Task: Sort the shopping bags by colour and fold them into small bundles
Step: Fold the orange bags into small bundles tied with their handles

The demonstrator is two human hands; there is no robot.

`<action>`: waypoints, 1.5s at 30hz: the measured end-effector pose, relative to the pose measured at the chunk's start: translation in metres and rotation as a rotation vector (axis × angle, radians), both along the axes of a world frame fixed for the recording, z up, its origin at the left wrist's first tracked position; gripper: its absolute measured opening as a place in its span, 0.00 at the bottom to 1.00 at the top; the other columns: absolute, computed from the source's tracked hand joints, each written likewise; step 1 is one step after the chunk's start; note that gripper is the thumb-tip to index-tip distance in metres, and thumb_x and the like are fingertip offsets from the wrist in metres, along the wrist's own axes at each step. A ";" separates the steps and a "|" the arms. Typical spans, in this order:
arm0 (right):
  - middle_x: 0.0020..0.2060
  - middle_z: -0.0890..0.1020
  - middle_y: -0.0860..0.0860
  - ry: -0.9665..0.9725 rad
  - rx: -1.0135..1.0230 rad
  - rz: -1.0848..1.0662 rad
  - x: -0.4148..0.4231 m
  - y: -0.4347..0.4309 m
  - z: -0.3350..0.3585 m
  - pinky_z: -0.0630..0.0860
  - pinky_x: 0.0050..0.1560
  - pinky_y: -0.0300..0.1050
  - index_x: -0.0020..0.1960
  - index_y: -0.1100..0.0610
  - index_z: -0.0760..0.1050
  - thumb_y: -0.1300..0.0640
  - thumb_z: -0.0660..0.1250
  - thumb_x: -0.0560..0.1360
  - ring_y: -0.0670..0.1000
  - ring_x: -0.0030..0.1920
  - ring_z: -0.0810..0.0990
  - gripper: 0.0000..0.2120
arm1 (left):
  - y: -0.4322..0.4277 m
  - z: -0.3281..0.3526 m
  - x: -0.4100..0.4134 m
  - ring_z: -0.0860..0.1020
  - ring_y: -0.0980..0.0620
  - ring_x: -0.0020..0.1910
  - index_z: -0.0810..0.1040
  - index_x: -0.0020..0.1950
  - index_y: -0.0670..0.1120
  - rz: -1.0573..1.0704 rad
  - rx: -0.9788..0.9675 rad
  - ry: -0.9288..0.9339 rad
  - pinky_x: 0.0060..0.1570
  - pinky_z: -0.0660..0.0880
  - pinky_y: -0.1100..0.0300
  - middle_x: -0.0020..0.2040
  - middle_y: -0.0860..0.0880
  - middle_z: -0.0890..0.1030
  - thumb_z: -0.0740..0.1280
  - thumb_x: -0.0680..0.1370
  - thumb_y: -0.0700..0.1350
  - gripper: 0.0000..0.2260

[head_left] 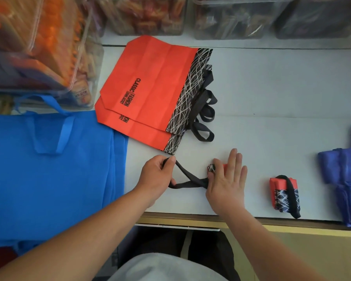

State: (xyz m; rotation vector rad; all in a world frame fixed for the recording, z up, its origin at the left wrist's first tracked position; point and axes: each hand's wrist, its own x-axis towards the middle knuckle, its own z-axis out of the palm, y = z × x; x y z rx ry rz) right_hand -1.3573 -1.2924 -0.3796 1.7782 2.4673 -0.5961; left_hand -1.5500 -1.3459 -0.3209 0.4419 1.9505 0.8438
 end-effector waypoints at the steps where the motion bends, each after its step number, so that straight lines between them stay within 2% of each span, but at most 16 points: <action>1: 0.82 0.42 0.59 0.016 0.014 -0.008 -0.002 -0.003 -0.002 0.42 0.79 0.65 0.76 0.53 0.64 0.51 0.51 0.84 0.60 0.81 0.36 0.21 | 0.001 -0.006 0.000 0.80 0.53 0.27 0.75 0.45 0.41 0.010 -0.020 0.019 0.46 0.81 0.48 0.28 0.46 0.78 0.64 0.83 0.55 0.17; 3: 0.82 0.38 0.53 0.047 -0.085 -0.068 -0.004 -0.002 0.002 0.38 0.79 0.63 0.81 0.51 0.56 0.44 0.45 0.83 0.53 0.80 0.28 0.28 | 0.003 -0.016 0.001 0.79 0.54 0.26 0.76 0.43 0.42 0.016 -0.078 0.044 0.44 0.82 0.48 0.28 0.46 0.79 0.64 0.83 0.56 0.18; 5: 0.81 0.31 0.48 0.044 -0.194 -0.074 -0.003 0.001 0.009 0.32 0.79 0.58 0.83 0.47 0.46 0.30 0.40 0.79 0.49 0.76 0.22 0.37 | 0.003 -0.023 0.000 0.80 0.52 0.27 0.77 0.43 0.43 0.047 -0.124 0.041 0.44 0.83 0.46 0.29 0.46 0.80 0.65 0.82 0.57 0.18; 8: 0.79 0.28 0.48 -0.028 -0.247 -0.042 -0.007 0.004 0.019 0.26 0.75 0.53 0.82 0.44 0.39 0.17 0.48 0.69 0.49 0.75 0.20 0.51 | 0.004 -0.029 -0.001 0.83 0.51 0.27 0.78 0.43 0.41 0.113 -0.138 0.049 0.40 0.84 0.44 0.31 0.46 0.80 0.69 0.81 0.54 0.16; 10: 0.80 0.29 0.49 -0.076 -0.230 -0.047 -0.011 0.002 0.018 0.27 0.77 0.56 0.82 0.43 0.39 0.16 0.49 0.68 0.50 0.75 0.20 0.52 | 0.003 -0.033 -0.004 0.84 0.49 0.29 0.78 0.42 0.42 0.137 -0.119 0.080 0.38 0.84 0.43 0.31 0.47 0.81 0.72 0.78 0.53 0.14; 13: 0.80 0.31 0.48 -0.064 -0.229 -0.094 -0.014 0.003 0.016 0.32 0.78 0.59 0.82 0.40 0.43 0.20 0.48 0.73 0.50 0.76 0.21 0.45 | 0.000 -0.037 -0.012 0.85 0.48 0.36 0.78 0.42 0.49 0.067 -0.100 0.156 0.42 0.83 0.45 0.36 0.50 0.83 0.75 0.73 0.55 0.12; 16: 0.81 0.33 0.49 -0.076 -0.185 -0.079 -0.014 0.003 0.013 0.33 0.79 0.60 0.82 0.41 0.46 0.23 0.49 0.76 0.52 0.77 0.23 0.41 | -0.007 -0.027 -0.021 0.79 0.50 0.46 0.77 0.48 0.49 -0.180 -0.008 0.441 0.47 0.77 0.54 0.47 0.53 0.78 0.75 0.75 0.52 0.10; 18: 0.82 0.35 0.50 -0.070 -0.155 -0.045 -0.011 0.006 0.010 0.33 0.78 0.60 0.82 0.41 0.48 0.25 0.50 0.77 0.53 0.78 0.25 0.39 | -0.010 -0.016 -0.026 0.76 0.50 0.52 0.77 0.51 0.47 -0.425 0.247 0.667 0.49 0.75 0.53 0.53 0.53 0.76 0.74 0.76 0.47 0.08; 21: 0.82 0.36 0.51 -0.069 -0.122 0.029 -0.003 0.020 0.008 0.33 0.78 0.60 0.82 0.42 0.50 0.25 0.52 0.76 0.53 0.79 0.27 0.40 | -0.015 -0.012 -0.023 0.77 0.46 0.57 0.80 0.54 0.44 -0.959 0.604 0.801 0.57 0.76 0.48 0.57 0.49 0.80 0.70 0.79 0.42 0.05; 23: 0.82 0.36 0.51 -0.082 -0.128 0.054 0.004 0.033 0.009 0.34 0.79 0.62 0.82 0.43 0.50 0.25 0.54 0.75 0.54 0.79 0.28 0.41 | -0.019 -0.024 -0.019 0.75 0.47 0.64 0.80 0.61 0.45 -1.208 0.578 0.857 0.72 0.69 0.48 0.64 0.48 0.79 0.67 0.81 0.49 0.12; 25: 0.81 0.34 0.50 -0.107 -0.174 0.081 0.010 0.045 0.012 0.34 0.79 0.61 0.81 0.41 0.48 0.22 0.55 0.72 0.53 0.78 0.26 0.44 | -0.023 -0.038 -0.024 0.71 0.49 0.72 0.75 0.70 0.47 -1.289 0.412 0.811 0.78 0.60 0.53 0.72 0.50 0.75 0.66 0.80 0.57 0.22; 29: 0.80 0.31 0.47 -0.101 -0.255 0.095 0.017 0.058 0.019 0.31 0.78 0.59 0.81 0.39 0.44 0.16 0.52 0.66 0.50 0.76 0.22 0.51 | -0.021 -0.051 -0.033 0.69 0.51 0.72 0.73 0.73 0.49 -1.290 0.323 0.730 0.71 0.69 0.54 0.73 0.53 0.72 0.72 0.75 0.60 0.29; 34: 0.81 0.33 0.47 -0.098 -0.215 0.064 0.016 0.056 0.013 0.34 0.79 0.60 0.81 0.38 0.48 0.21 0.49 0.72 0.50 0.77 0.23 0.42 | -0.007 -0.045 -0.024 0.73 0.50 0.61 0.79 0.63 0.48 -1.142 0.395 0.725 0.57 0.76 0.52 0.63 0.53 0.77 0.78 0.71 0.56 0.24; 38: 0.82 0.35 0.49 -0.134 -0.169 0.041 0.013 0.053 0.009 0.36 0.79 0.63 0.81 0.39 0.49 0.23 0.49 0.75 0.53 0.78 0.26 0.39 | -0.006 -0.051 -0.014 0.73 0.50 0.59 0.79 0.63 0.49 -1.035 0.386 0.707 0.59 0.73 0.53 0.61 0.53 0.75 0.77 0.70 0.58 0.26; 42: 0.82 0.37 0.50 -0.120 -0.155 0.042 0.012 0.051 0.009 0.37 0.79 0.64 0.80 0.40 0.50 0.25 0.51 0.76 0.55 0.79 0.28 0.38 | -0.005 -0.052 -0.003 0.72 0.49 0.56 0.80 0.44 0.50 -0.976 0.372 0.695 0.58 0.72 0.48 0.56 0.53 0.75 0.78 0.72 0.54 0.11; 45: 0.82 0.36 0.50 -0.126 -0.159 0.043 0.014 0.052 0.008 0.38 0.79 0.64 0.80 0.40 0.50 0.25 0.51 0.77 0.55 0.79 0.28 0.37 | -0.005 -0.045 -0.005 0.73 0.51 0.56 0.79 0.43 0.48 -0.965 0.374 0.533 0.58 0.73 0.48 0.57 0.53 0.77 0.77 0.74 0.51 0.10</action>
